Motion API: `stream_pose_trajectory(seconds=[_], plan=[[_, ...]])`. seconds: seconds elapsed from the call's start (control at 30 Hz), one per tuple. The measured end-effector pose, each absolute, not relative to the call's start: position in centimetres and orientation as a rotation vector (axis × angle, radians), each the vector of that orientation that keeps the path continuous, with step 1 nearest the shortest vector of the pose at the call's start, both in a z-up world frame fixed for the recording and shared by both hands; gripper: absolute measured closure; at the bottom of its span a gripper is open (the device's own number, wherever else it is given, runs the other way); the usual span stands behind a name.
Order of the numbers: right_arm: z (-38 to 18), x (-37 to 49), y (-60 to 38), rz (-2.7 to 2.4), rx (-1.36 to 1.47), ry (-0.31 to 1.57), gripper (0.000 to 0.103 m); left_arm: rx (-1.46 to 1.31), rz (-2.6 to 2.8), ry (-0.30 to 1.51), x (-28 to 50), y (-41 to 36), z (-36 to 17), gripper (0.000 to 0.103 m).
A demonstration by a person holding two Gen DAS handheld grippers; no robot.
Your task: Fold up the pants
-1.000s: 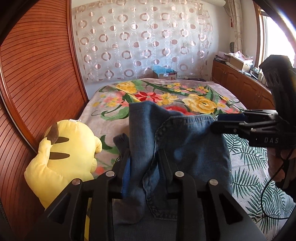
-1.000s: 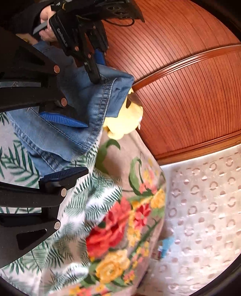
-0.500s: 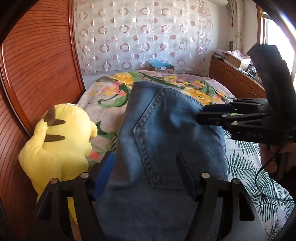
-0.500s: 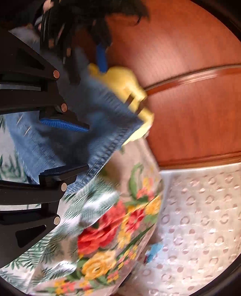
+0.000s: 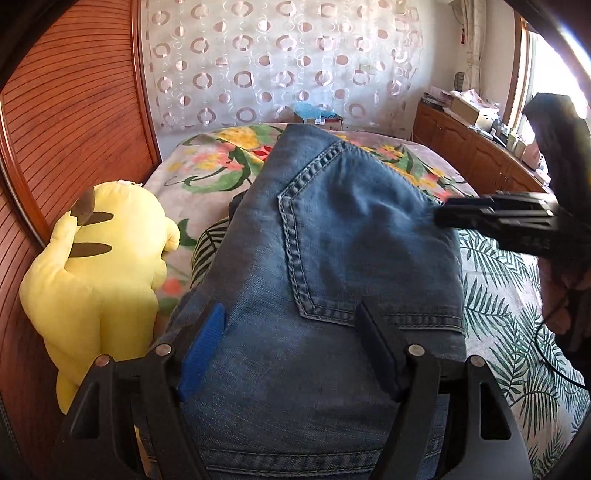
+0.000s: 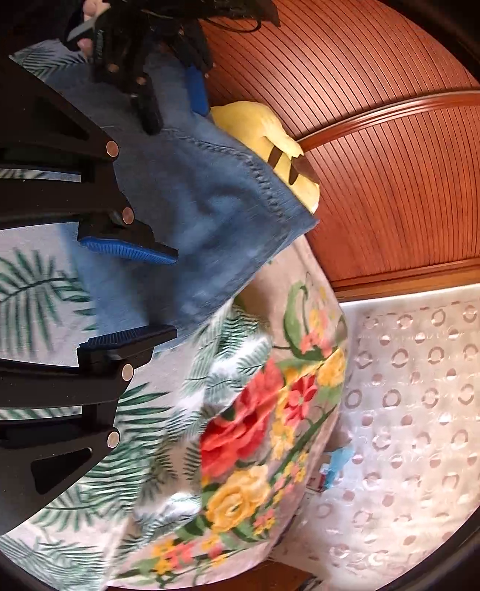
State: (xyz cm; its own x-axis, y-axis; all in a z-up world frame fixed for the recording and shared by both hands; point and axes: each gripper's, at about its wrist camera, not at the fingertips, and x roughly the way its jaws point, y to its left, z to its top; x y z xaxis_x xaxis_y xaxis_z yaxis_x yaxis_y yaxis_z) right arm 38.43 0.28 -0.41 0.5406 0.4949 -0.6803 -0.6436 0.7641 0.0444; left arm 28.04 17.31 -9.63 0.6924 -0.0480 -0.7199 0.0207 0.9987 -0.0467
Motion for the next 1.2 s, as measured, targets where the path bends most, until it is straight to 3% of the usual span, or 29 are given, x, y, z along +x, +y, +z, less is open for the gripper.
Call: stream_pose_trajectory(seconds=[0.27, 0.33, 0.43, 0.5, 0.57, 0.83, 1.2], plan=[[-1.7, 38.2, -1.5, 0.656, -0.17, 0.842, 0.038, -0.03, -0.028, 0.806, 27.8, 16.9, -9.8, 0.029], [-2.2, 39.6, -1.1, 0.66, -0.145, 0.887, 0.037, -0.026, -0.025, 0.808, 27.7, 16.9, -9.9, 0.029], [-2.5, 40.8, -0.4, 0.709, -0.123, 0.89, 0.038, -0.033, -0.013, 0.814, 27.6, 17.0, -10.1, 0.029], [-1.8, 41.5, 0.0, 0.732, -0.119, 0.857, 0.054, -0.041, -0.011, 0.814, 27.5, 17.1, -10.0, 0.029], [-1.2, 42.0, 0.4, 0.749, -0.12, 0.827, 0.061, -0.046, -0.006, 0.816, 27.4, 17.2, -9.9, 0.029], [-0.8, 41.1, 0.0, 0.706, -0.155, 0.757, 0.061, -0.044, -0.015, 0.806, 26.8, 16.5, -9.1, 0.029], [3.9, 29.0, -6.1, 0.629, -0.143, 0.59, 0.059, -0.014, -0.048, 0.711, 23.1, 12.7, -4.7, 0.029]])
